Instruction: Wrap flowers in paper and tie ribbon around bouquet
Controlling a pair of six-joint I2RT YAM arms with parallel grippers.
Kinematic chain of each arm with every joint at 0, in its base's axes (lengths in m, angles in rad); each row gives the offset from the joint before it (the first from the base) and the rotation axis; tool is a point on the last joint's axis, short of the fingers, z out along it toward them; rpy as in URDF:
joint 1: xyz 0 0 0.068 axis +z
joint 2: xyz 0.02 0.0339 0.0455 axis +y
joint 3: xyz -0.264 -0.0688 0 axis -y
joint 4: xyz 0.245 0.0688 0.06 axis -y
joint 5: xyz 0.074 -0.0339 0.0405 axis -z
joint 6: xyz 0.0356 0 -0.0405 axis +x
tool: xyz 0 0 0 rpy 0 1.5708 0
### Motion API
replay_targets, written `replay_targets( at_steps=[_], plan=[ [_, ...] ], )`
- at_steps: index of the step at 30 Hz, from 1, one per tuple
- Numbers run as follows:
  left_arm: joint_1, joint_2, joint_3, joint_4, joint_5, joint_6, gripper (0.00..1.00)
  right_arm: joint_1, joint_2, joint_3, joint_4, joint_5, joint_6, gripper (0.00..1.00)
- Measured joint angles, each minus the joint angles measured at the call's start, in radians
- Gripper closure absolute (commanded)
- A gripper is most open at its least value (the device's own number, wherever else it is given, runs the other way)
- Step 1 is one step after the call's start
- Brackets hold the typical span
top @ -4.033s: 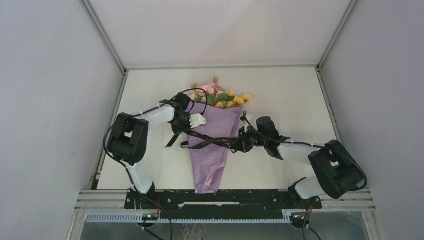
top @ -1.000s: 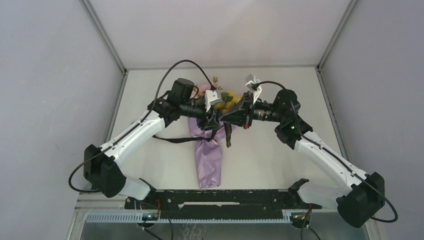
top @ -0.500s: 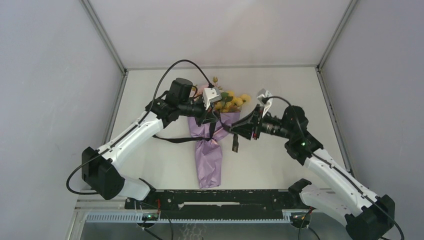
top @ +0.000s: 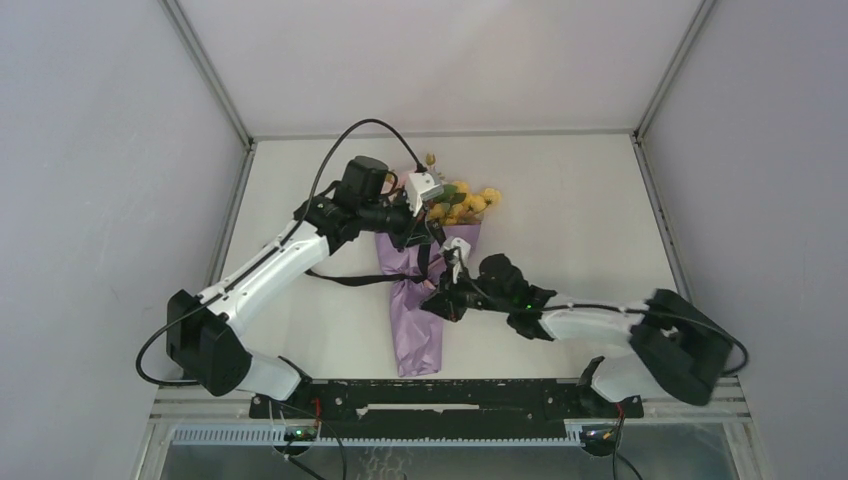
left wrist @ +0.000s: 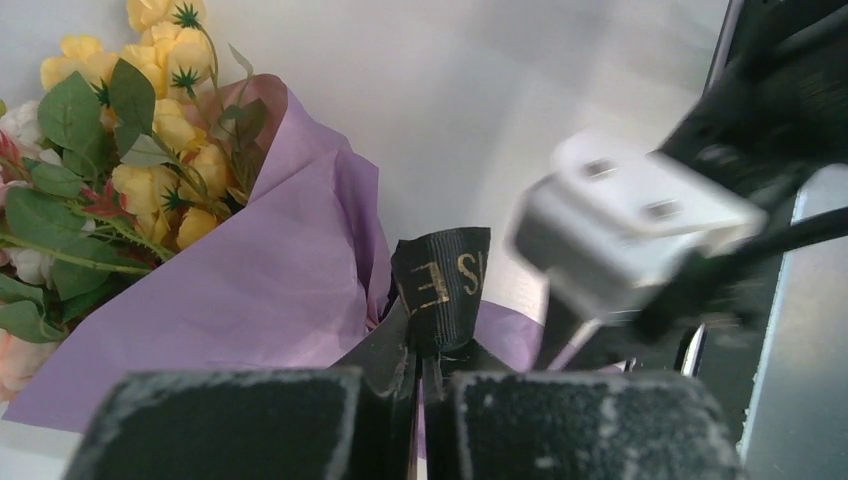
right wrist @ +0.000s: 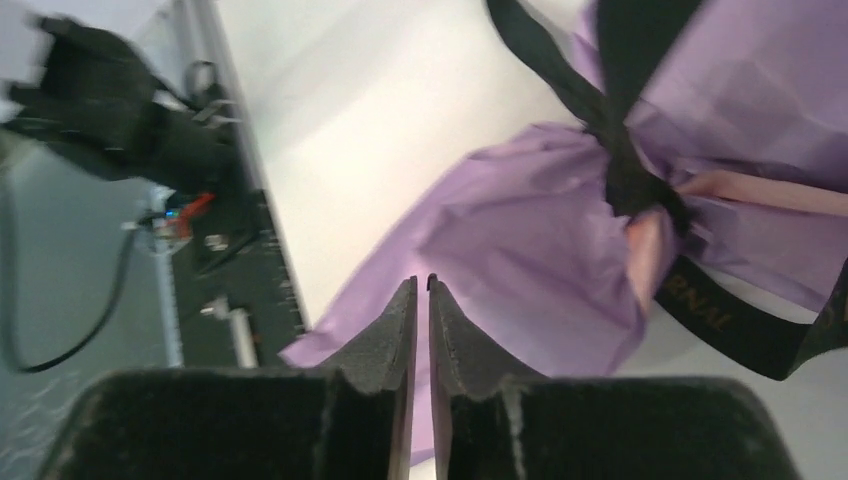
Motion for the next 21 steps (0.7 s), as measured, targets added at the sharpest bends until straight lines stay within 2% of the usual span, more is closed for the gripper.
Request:
replay_targets(
  at_steps=[6, 11, 15, 18, 21],
  plan=[
    [0.0, -0.002, 0.057, -0.056, -0.01, -0.025, 1.0, -0.013, 0.305, 0.056, 0.14, 0.089, -0.031, 0.99],
    [0.0, -0.002, 0.197, -0.125, -0.027, -0.033, 1.0, 0.0, 0.442, 0.068, 0.212, 0.117, -0.037, 1.0],
    [0.0, -0.002, 0.264, -0.192, -0.033, -0.036, 1.0, 0.011, 0.447, 0.048, 0.249, 0.137, -0.035, 1.0],
    [0.0, -0.006, 0.269, -0.21, -0.033, -0.039, 1.0, 0.022, 0.433, 0.043, 0.237, 0.146, -0.044, 0.92],
    [0.0, -0.006, 0.261, -0.213, -0.053, -0.032, 1.0, 0.048, 0.324, 0.035, 0.142, 0.147, -0.079, 0.81]
  ],
)
